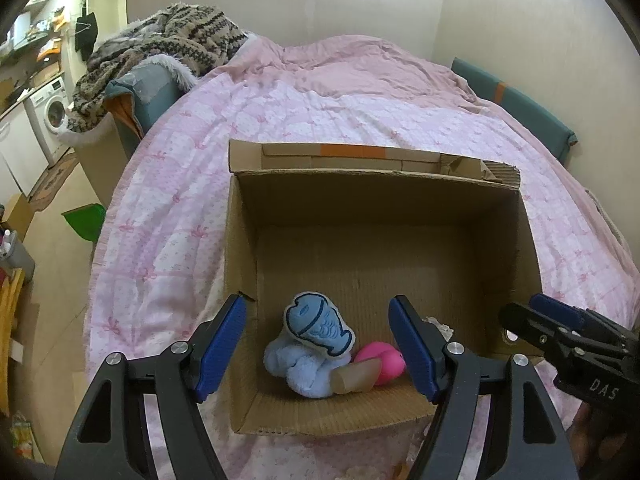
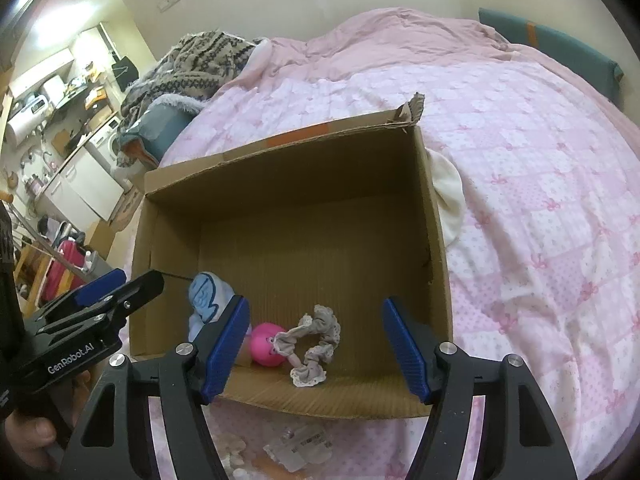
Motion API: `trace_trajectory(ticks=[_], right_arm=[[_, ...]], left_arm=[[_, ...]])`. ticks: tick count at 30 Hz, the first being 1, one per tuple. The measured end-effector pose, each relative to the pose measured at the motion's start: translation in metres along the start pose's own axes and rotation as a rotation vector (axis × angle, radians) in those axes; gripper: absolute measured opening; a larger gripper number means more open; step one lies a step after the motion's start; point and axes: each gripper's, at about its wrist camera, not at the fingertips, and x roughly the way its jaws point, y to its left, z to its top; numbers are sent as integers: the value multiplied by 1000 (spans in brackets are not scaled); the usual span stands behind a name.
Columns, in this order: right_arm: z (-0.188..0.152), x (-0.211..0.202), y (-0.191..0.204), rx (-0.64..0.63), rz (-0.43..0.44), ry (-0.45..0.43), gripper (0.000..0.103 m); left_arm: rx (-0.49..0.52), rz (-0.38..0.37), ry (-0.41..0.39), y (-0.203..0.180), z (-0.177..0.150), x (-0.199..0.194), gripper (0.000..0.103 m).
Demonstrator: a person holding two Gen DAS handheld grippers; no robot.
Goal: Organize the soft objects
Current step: 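Open the left tool to drop the tan item while the right tool drops the scrunchie in the box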
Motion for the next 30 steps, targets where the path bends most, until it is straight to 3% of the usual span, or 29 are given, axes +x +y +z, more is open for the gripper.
trace_trajectory(ticks=[14,30], right_arm=[[-25,-32,-9,27,0,16,73],[-58,-56,-3,58,4,43,73]], left_arm=[[24,4,48,7,-27,-33,71],[-39,20,91,20,-67,-62,71]])
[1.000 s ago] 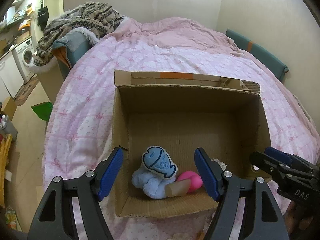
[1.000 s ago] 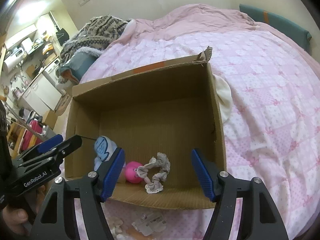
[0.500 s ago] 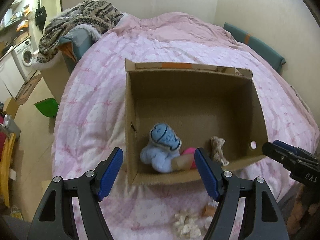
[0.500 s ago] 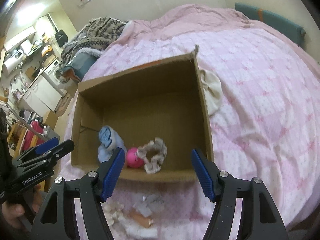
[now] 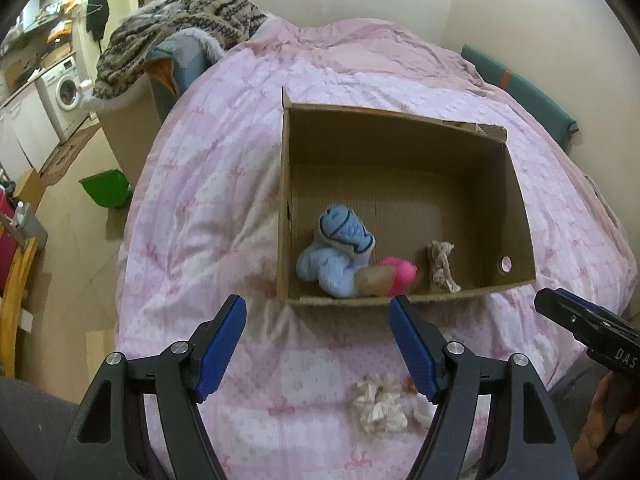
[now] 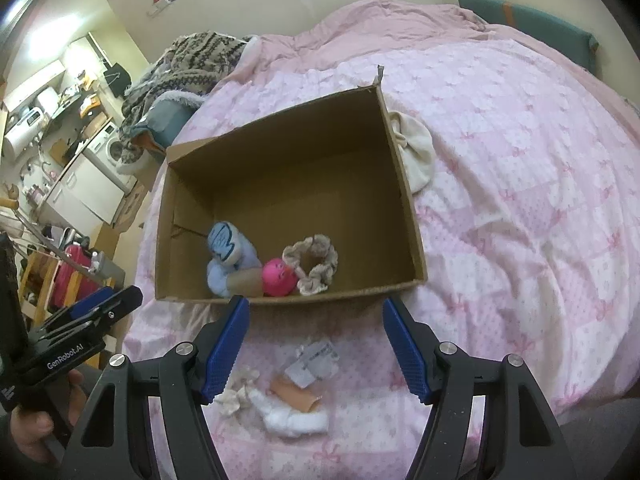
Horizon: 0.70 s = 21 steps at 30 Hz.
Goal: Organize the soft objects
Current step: 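Open the left tool to drop the tan item while the right tool drops the scrunchie in the box, then move both tools back toward the white scrunchie and sock beside the box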
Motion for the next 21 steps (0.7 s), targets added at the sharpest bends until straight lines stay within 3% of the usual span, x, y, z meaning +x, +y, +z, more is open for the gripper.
trace_trajectory(ticks=[13,21], right_arm=[[-24,3,9,-23,3,75,73],[-29,10,-11,28,-26,120,73]], left_arm=[[-23,-6,53,0,-19,-1,71],[-50,12,113,5,-23,16,71]])
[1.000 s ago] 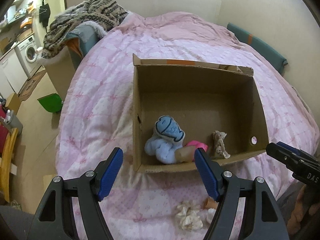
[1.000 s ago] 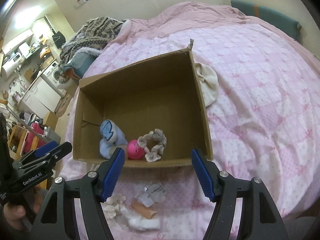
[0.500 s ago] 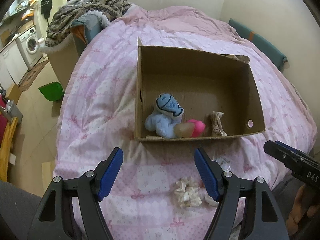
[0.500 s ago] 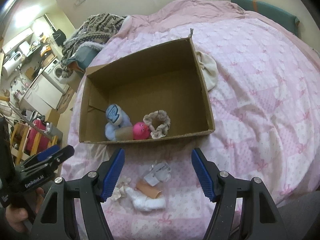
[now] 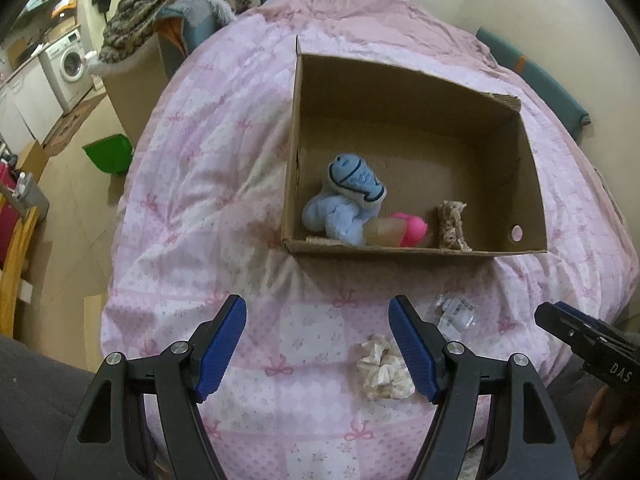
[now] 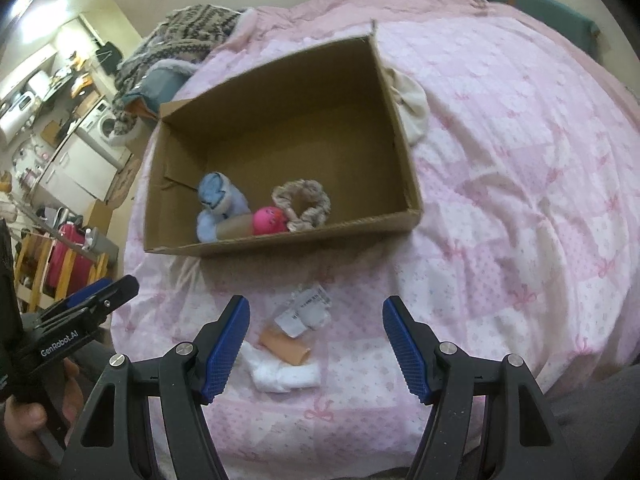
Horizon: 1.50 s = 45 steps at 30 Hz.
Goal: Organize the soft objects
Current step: 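Move both tools back toward the white scrunchie and sock beside the box, then grasp the white ruffled scrunchie with the left tool while the right tool grasps the white sock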
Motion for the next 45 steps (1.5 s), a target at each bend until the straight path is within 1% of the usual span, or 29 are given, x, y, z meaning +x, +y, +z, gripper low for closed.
trace_trajectory(ticks=[2,5,8,9,11,14,17,19,20,22,23,26,28,30,32,34,36,41,45], right_arm=[[0,4,-7,34,10,21,73],[0,9,-13,71,12,41,73],[1,16,-15,88,7,63,73],[1,19,-14,88,3,71,73],[0,22,-13,83,-3,81,73],[0,26,-11,76,-5,94,73],[-1,29,-10,70,-10,103,73],[-1,30,-10,69,-15,107,73],[-1,31,-11,69,-16,109,73],[-1,32,-11,70,-18,113,73],[-1,33,-12,72,-18,116,73],[-1,36,-12,82,1,130,73],[-4,42,-12,96,38,164,73],[-8,51,-10,108,77,219,73],[-15,60,-5,108,112,281,73],[-21,68,3,86,125,328,73],[-25,77,13,54,118,363,73],[-36,98,38,-37,65,418,74],[-37,107,51,-103,24,407,74]], left_arm=[[-6,-8,24,1,0,5,71],[-22,-31,87,2,-4,19,71],[-15,-71,173,-5,-11,36,71],[-9,-97,219,-8,-15,44,71],[-4,-127,274,-15,-20,57,71],[39,-143,345,-29,-29,75,68],[77,-154,406,-42,-37,91,55],[94,-143,432,-46,-42,99,32],[104,-120,425,-46,-43,100,28],[106,-105,417,-44,-42,99,13],[99,-111,413,-42,-40,97,11],[83,-99,364,-35,-35,84,11],[61,-100,330,-30,-31,73,11],[50,-79,280,-25,-28,60,11],[30,-79,253,-19,-25,51,11],[16,-73,234,-15,-23,45,11],[10,-51,210,-11,-21,40,11],[2,-53,198,-8,-13,40,11],[26,-64,186,-13,-14,36,11]])
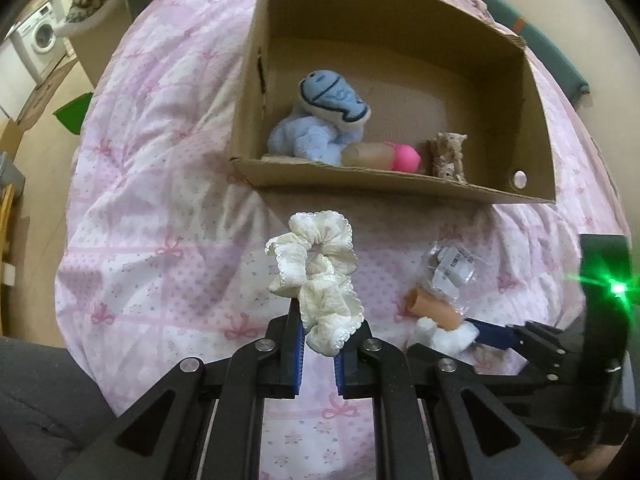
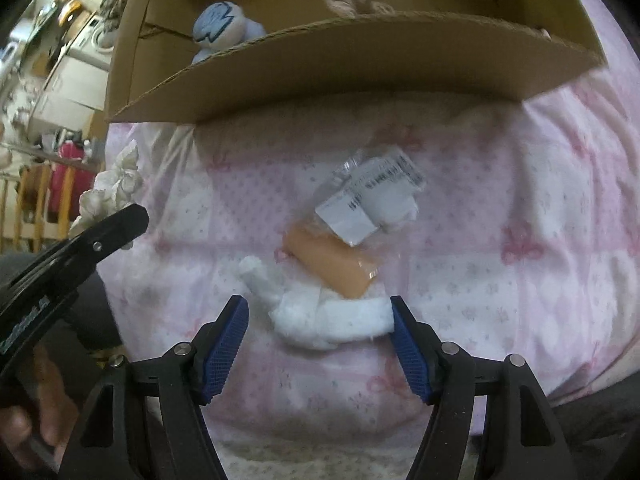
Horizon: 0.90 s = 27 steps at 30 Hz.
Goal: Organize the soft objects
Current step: 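Grasp the white ruffled scrunchie with the left tool while the right tool grasps the white sock, then carry the white scrunchie and white sock over the box with both tools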
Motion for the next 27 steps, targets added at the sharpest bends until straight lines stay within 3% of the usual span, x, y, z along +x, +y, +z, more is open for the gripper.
trace_trajectory(ticks=[3,5,7,17,27], right_arm=[[-2,4,3,-36,-54,-1,59],[-4,1,4,-44,-31,-10,39],[-7,-5,5,-53,-6,-21,28],[-21,-41,22,-117,92,-150,26],[-17,-104,10,-82,200,-404,26]], left_arm=[[10,1,-17,-3,1,-1,11],[9,2,-23,-3,2,-2,11],[6,10,-24,-2,2,-1,11],[-15,28,-52,7,1,-7,11],[1,67,-123,5,1,-21,11]])
